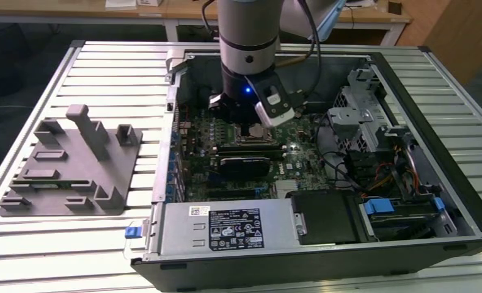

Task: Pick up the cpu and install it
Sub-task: 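Install the second cpu locking lever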

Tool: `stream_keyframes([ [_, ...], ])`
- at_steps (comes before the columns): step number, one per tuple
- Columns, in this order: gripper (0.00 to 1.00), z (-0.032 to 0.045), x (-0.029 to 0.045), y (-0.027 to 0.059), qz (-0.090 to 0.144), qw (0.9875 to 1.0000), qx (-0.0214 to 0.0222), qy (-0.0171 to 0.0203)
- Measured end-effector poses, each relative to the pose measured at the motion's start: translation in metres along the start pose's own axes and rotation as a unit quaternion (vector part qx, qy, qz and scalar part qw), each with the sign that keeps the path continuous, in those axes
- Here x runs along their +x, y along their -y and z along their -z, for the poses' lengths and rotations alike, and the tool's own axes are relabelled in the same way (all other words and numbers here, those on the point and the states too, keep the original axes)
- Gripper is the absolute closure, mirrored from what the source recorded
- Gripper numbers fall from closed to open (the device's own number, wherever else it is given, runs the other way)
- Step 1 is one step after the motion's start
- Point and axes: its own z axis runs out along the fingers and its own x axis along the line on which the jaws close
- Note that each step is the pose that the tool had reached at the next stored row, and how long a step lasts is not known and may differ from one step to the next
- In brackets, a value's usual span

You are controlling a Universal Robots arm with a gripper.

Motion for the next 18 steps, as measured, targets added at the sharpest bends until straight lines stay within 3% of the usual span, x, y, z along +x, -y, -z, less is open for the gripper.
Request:
stream_keyframes([
  [18, 0.89, -0.0098, 0.0036, 0.0011, 0.002, 1.0, -0.0026, -0.0006],
])
